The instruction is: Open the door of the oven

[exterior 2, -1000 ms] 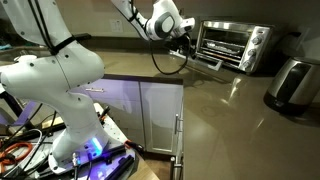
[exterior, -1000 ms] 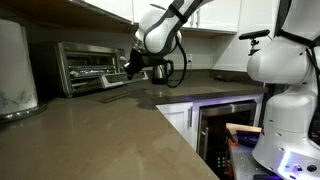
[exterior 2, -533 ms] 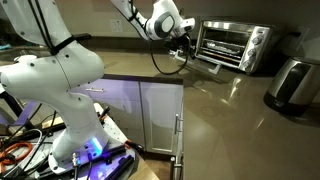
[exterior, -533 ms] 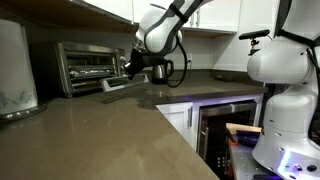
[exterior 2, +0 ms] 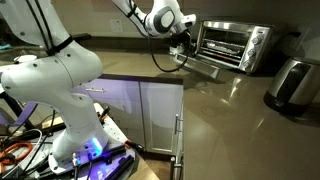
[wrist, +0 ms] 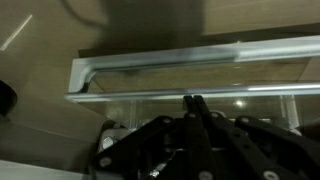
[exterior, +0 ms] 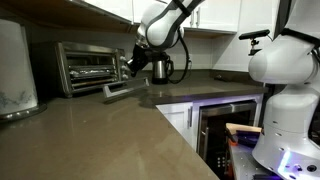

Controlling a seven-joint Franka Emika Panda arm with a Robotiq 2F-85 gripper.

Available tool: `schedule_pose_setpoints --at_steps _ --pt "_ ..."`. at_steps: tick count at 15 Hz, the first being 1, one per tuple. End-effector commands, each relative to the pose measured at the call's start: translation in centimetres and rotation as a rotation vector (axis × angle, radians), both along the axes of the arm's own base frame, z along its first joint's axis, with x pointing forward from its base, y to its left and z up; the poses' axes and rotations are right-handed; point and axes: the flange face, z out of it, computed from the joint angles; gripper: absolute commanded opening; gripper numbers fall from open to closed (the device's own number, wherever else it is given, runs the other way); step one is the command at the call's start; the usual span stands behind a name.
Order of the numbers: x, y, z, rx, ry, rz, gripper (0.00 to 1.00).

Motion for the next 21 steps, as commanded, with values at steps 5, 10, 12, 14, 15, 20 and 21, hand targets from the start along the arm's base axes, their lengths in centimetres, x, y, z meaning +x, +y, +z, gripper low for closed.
schedule_pose_setpoints --at_steps 5,10,12,14,15,20,21 --pt "-0.7 1.9 2.5 -0.028 -0.052 0.039 0.05" --pt "-2.5 4.9 5.5 -0.053 -0.115 0.079 0.05" --pt "-3.8 6.0 6.6 -0.051 -0.136 0.097 0.05" --pt "-5.2 6.6 7.2 -0.052 -0.146 0.113 0.05" --pt "-5.8 6.7 7.3 -0.045 -0.151 0.121 0.05" --pt "-6.5 6.7 7.5 -0.033 -0.141 0.154 0.06" --pt "-6.8 6.6 7.5 -0.031 -0.143 0.156 0.1"
